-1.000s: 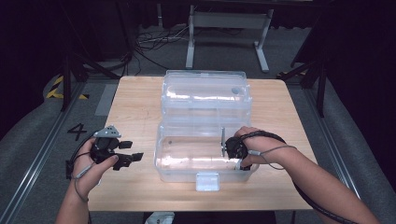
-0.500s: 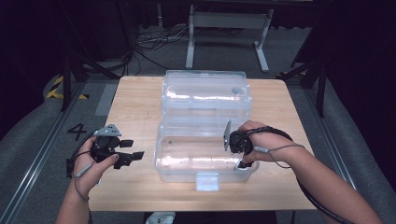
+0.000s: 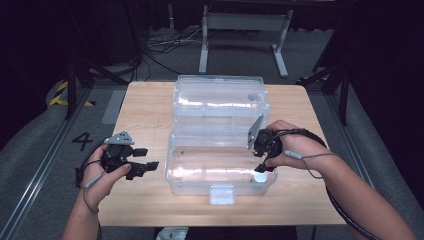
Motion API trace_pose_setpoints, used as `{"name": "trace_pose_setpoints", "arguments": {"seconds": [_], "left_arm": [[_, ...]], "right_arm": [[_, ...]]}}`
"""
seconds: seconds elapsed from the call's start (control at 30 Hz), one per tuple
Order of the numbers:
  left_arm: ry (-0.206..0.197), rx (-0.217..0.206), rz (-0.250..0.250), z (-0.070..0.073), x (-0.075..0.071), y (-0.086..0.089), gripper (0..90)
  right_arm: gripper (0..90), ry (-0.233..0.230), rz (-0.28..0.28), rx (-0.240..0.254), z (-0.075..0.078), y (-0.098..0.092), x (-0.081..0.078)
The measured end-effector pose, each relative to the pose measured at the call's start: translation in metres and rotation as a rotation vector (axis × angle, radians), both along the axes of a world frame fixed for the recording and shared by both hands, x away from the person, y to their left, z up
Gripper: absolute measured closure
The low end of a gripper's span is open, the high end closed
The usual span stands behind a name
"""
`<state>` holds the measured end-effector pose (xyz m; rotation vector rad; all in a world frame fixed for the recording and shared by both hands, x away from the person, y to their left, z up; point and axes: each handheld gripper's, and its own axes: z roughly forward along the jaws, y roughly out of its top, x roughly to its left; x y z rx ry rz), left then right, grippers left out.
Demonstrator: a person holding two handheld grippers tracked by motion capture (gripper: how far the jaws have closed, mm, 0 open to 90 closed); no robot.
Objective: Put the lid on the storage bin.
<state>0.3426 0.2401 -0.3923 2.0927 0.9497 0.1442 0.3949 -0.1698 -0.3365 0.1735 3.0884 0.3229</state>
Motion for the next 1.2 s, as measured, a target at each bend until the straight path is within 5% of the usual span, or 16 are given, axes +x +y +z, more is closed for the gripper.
{"name": "trace_pose_setpoints", "arguments": {"seconds": [0.4, 0.53, 1.2], "left_arm": [[-0.032, -0.053, -0.045, 0.005, -0.009, -0.012, 25.7], [-0.066, -0.046, -0.076, 0.010, -0.015, -0.017, 27.3], [-0.056, -0.005, -0.175, 0.004, -0.024, -0.044, 33.0]], "right_arm": [[56.0, -0.022, -0.099, 0.147, 0.026, -0.010, 0.004], [59.1, -0.025, -0.148, 0.215, 0.036, -0.014, 0.010], [62.7, -0.075, -0.229, 0.406, 0.064, -0.011, 0.041]]}}
